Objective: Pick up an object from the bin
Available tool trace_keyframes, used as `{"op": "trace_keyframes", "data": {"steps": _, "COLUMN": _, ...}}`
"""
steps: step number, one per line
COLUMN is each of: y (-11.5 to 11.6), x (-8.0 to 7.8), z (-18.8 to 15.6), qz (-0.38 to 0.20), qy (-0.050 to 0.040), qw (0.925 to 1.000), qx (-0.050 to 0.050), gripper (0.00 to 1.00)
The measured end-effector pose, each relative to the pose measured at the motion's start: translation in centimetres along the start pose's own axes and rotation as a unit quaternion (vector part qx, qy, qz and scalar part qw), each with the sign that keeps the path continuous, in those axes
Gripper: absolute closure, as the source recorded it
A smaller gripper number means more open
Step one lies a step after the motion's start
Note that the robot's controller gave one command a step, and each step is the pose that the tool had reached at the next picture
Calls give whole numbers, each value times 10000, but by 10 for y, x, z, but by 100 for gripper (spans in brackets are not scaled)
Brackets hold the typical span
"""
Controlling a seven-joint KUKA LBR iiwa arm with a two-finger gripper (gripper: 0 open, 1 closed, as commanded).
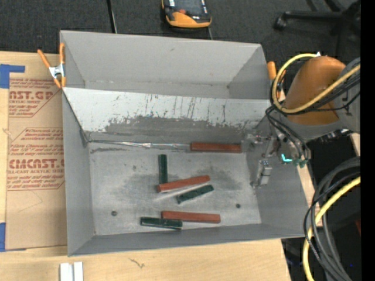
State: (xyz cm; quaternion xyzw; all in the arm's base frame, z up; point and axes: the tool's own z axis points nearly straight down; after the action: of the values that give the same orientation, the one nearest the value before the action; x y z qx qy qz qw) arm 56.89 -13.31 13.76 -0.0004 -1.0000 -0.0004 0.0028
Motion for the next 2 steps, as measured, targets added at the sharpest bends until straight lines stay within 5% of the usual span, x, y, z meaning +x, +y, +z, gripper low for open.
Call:
{"op": "trace_keyframes", "data": {"steps": 1, "y": 0, "x": -2, "z": -4, "qz": -7, "qy": -36, "qw": 10000, "qx": 7, "gripper": 0}}
{"op": "trace_keyframes", "data": {"steps": 2, "y": 66, "x": 17, "z": 47, "qz": 219, "qy": -49, "qw": 9997, "qx": 2, "gripper": 0}}
